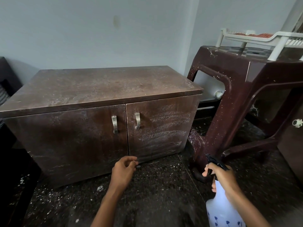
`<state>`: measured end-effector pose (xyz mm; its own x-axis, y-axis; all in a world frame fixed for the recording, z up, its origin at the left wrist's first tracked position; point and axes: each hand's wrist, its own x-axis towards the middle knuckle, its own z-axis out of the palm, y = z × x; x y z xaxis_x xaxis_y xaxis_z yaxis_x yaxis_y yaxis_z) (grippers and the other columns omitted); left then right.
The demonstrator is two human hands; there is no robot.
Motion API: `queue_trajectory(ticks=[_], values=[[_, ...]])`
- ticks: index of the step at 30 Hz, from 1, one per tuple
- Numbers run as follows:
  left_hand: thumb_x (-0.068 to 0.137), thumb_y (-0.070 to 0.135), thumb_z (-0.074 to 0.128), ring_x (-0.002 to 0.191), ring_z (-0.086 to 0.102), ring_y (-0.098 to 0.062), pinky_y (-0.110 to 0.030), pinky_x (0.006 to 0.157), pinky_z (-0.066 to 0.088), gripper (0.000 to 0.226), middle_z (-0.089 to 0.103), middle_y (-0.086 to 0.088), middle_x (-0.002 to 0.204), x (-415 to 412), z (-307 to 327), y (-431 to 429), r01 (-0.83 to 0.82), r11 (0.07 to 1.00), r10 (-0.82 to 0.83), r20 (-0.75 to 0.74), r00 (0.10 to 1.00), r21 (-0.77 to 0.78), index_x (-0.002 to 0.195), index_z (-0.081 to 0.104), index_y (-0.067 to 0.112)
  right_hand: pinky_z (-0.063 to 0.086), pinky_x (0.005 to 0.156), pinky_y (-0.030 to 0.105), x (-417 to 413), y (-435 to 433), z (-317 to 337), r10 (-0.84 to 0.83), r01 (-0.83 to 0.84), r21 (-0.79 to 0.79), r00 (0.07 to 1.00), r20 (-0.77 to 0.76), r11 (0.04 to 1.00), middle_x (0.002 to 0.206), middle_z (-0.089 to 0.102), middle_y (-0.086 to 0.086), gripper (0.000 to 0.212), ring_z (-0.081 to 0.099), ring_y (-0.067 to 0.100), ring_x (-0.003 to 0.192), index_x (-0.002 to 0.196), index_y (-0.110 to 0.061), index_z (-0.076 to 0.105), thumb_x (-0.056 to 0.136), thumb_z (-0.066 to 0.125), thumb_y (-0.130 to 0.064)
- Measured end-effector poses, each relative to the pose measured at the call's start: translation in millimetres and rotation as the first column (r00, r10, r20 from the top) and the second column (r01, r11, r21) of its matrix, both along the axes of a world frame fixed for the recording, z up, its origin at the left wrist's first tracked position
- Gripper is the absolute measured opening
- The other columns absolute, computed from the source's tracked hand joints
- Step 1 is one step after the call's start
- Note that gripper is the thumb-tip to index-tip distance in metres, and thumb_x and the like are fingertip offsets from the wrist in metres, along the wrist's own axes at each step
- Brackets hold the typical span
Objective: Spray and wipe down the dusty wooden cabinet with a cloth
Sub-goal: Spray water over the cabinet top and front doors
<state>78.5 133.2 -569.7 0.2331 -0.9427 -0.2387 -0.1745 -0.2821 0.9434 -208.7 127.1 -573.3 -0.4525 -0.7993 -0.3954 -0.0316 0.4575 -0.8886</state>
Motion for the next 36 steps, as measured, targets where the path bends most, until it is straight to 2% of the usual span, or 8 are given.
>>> queue_trajectory(ticks=[6,10,13,18,23,27,29,36], values=[[0.091,0.008,0.051,0.083,0.062,-0.02,-0.039,0.085,0.051,0.022,0.067,-0.007,0.091,0,1,1,-0.004,1.0,0.004,0.005,1.0,0.006,0.079,0.06,0.024,0.032,0.047,0.025,-5,-2,-4,-0.055,0.055,-0.034,0.998,-0.003,0.998,0.062,0.063,0.017,0.019,0.03,0.018,0.038,0.073,0.011,0.062,0.077,0.056,-0.007],[0.091,0.008,0.05,0.085,0.063,-0.022,-0.041,0.085,0.051,0.022,0.068,-0.006,0.091,1,0,0,-0.004,1.0,0.004,0.022,1.0,0.007,0.079,0.06,0.024,0.031,0.047,0.023,-1,-6,-2,0.052,-0.051,0.032,0.999,-0.011,0.998,0.039,0.054,0.002,0.012,0.03,0.018,0.041,0.078,0.008,0.065,0.077,0.058,-0.002],[0.091,0.007,0.05,0.085,0.062,-0.021,-0.042,0.085,0.052,0.023,0.068,-0.004,0.088,2,-2,0,-0.001,1.0,0.001,0.008,1.0,0.011,0.08,0.06,0.023,0.027,0.043,0.02,9,-6,-9,0.085,-0.084,0.033,0.996,-0.038,0.996,0.043,0.044,0.011,0.014,0.026,0.016,0.038,0.068,0.008,0.063,0.073,0.059,-0.004],[0.091,0.007,0.049,0.078,0.059,-0.018,-0.029,0.063,0.045,0.023,0.067,-0.002,0.085,12,-5,1,0.005,1.0,-0.005,0.011,1.0,0.026,0.08,0.06,0.023,0.032,0.04,0.021,27,-8,-9,0.21,-0.209,0.023,0.966,-0.151,0.978,0.041,0.038,0.01,0.021,0.029,0.018,0.032,0.055,0.005,0.06,0.072,0.059,-0.006],[0.091,0.007,0.05,0.08,0.06,-0.018,-0.034,0.079,0.049,0.022,0.066,-0.001,0.084,36,-1,9,-0.025,0.998,0.022,0.045,0.999,0.053,0.08,0.06,0.023,0.04,0.041,0.024,55,-6,-8,0.399,-0.393,0.073,0.888,-0.229,0.916,0.042,0.044,0.011,0.011,0.04,0.02,0.035,0.069,-0.001,0.068,0.073,0.064,-0.011],[0.089,0.007,0.052,0.081,0.061,-0.021,-0.038,0.08,0.051,0.021,0.066,-0.001,0.081,59,-2,18,-0.098,0.993,0.095,0.056,0.994,0.059,0.078,0.062,0.024,0.037,0.042,0.026,80,-3,-5,0.366,-0.381,-0.011,0.894,-0.257,0.924,0.038,0.04,0.011,0.02,0.037,0.021,0.035,0.056,0.004,0.06,0.072,0.061,-0.007],[0.088,0.007,0.052,0.079,0.061,-0.021,-0.037,0.075,0.052,0.019,0.066,-0.001,0.079,71,-1,25,-0.134,0.989,0.131,0.059,0.99,0.059,0.08,0.063,0.02,0.037,0.041,0.024,91,-5,3,0.36,-0.386,-0.069,0.901,-0.241,0.92,0.037,0.04,0.011,0.018,0.037,0.021,0.034,0.059,0.005,0.062,0.074,0.061,-0.005],[0.088,0.005,0.052,0.086,0.064,-0.027,-0.041,0.089,0.05,0.02,0.066,-0.001,0.078,101,1,40,-0.237,0.971,0.233,0.087,0.968,0.028,0.08,0.062,0.021,0.039,0.041,0.025,125,-24,55,0.434,-0.459,-0.294,0.888,-0.15,0.838,0.038,0.042,0.013,0.016,0.039,0.024,0.034,0.069,0.008,0.064,0.078,0.061,-0.005]])
